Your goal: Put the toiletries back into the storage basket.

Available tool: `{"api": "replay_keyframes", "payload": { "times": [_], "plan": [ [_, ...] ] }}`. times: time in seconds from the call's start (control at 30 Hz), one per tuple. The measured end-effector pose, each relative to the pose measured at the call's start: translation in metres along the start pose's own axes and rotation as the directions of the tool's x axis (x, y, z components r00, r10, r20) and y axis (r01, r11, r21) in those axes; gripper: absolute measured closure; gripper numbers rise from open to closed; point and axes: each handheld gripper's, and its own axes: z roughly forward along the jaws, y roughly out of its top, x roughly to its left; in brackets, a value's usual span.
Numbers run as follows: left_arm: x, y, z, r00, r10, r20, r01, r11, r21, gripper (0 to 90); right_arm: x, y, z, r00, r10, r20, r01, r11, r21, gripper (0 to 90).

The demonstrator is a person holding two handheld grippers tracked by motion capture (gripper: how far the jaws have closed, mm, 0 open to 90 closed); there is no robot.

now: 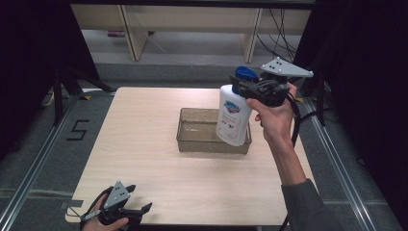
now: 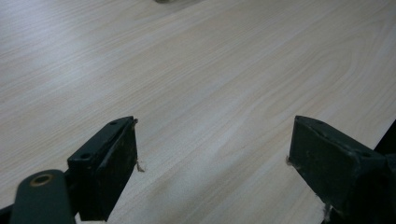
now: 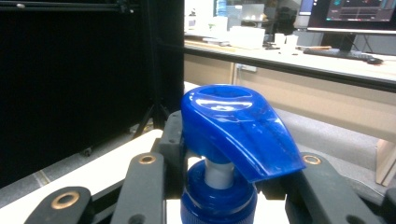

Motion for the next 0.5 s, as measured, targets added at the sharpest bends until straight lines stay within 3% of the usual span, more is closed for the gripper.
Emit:
{"api": "replay_keyframes", "payload": {
  "times": [0.23,0.43,0.5],
  "plan": [
    [0.0,0.0,0.0,1.0,0.0,0.003,0.0,1.0,0.0,14.8,-0.015,-0.005,0.01,0.9988,0.02,0.046,-0.021,1.0,0.018,61.6],
    [0.001,0.0,0.0,1.0,0.009,-0.005,-0.009,1.0,0.005,14.8,-0.024,-0.01,0.016,0.9969,0.006,0.079,-0.008,1.0,0.025,61.6],
    [0.0,0.0,0.0,1.0,0.0,0.005,0.0,1.0,-0.003,14.8,-0.027,-0.013,0.018,0.996,0.025,0.085,-0.027,0.999,0.021,61.6]
  ]
}}
